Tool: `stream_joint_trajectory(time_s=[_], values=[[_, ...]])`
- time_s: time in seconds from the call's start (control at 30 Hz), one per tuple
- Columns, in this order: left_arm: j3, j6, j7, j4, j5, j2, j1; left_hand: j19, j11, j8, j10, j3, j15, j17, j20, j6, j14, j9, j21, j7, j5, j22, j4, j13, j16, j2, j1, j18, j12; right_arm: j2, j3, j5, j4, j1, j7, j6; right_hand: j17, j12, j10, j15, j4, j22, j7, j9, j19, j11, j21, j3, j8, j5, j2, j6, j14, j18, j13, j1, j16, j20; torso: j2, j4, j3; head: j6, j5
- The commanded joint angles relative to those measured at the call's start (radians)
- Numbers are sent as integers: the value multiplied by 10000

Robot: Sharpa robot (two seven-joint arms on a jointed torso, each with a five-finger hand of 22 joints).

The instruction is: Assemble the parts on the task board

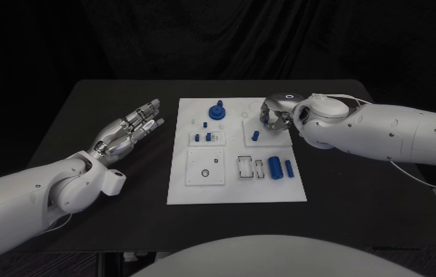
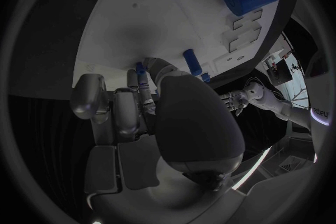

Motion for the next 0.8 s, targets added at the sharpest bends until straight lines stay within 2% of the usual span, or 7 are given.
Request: stream_joint_trajectory(time_s=[0.03,0.2,0.4,0.43,0.47,0.5,0.8], values=[[10,185,1266,31,85,19,-25,10,92,-47,9,17,91,-9,79,77,14,2,-5,-5,45,5,-52,10,-36,17,84,82,43,9,4,-76,-39,-31,21,-109,34,234,175,-115,-92,1330,-4,133,34,-47,80,-24,165,-18,144,100,44,-35,110,-7,51,-117,-3,-10,-17,-1,5],[10,221,1239,41,85,32,-35,28,109,-44,25,49,123,-9,129,96,14,5,0,28,77,8,-70,13,-36,37,102,96,58,67,4,-76,-162,-51,22,-8,93,637,398,-231,-260,1379,-51,396,142,-177,252,31,482,119,340,222,121,-71,307,120,76,-234,-4,-13,-19,-1,5],[10,258,1189,21,85,43,-47,56,126,-43,34,119,170,0,194,113,34,6,9,101,154,19,-120,14,-27,73,148,119,66,162,4,-76,-313,-121,147,-108,105,802,535,-282,-517,1420,-31,550,210,-222,379,207,595,418,460,109,158,-99,377,356,70,-298,-4,-5,-21,-1,32],[10,268,1177,18,85,43,-50,64,127,-42,35,133,178,1,207,123,37,8,12,114,167,25,-132,14,-26,74,158,123,68,174,4,-76,-332,-131,171,-134,112,828,591,-302,-622,1431,-30,585,226,-236,413,312,617,252,488,85,168,-105,383,466,70,-318,-5,-7,-22,-1,39],[10,276,1167,16,85,44,-52,73,127,-42,35,155,192,2,225,124,40,8,14,135,189,26,-154,14,-24,77,174,128,67,179,4,-76,-344,-136,190,-160,117,830,628,-316,-715,1442,-27,613,238,-244,444,475,632,-180,509,69,176,-110,379,571,69,-341,-5,-10,-22,-1,46],[10,285,1154,13,85,44,-56,76,126,-42,36,168,198,3,234,126,42,8,15,147,201,24,-166,14,-24,78,183,131,68,182,5,-76,-353,-142,217,-207,122,831,674,-314,-758,1451,-25,642,251,-246,475,614,644,-254,479,48,185,-120,374,573,67,-342,-3,-11,-25,-1,50],[10,339,1059,-59,85,60,-115,129,110,-42,29,238,249,12,299,129,66,8,34,248,246,72,-224,12,-14,82,207,149,61,81,7,-76,-256,-156,406,-711,169,745,879,-332,-860,1501,-30,742,333,-262,665,946,699,-375,311,12,240,-156,311,491,85,-363,-1,-15,-31,-1,69]])
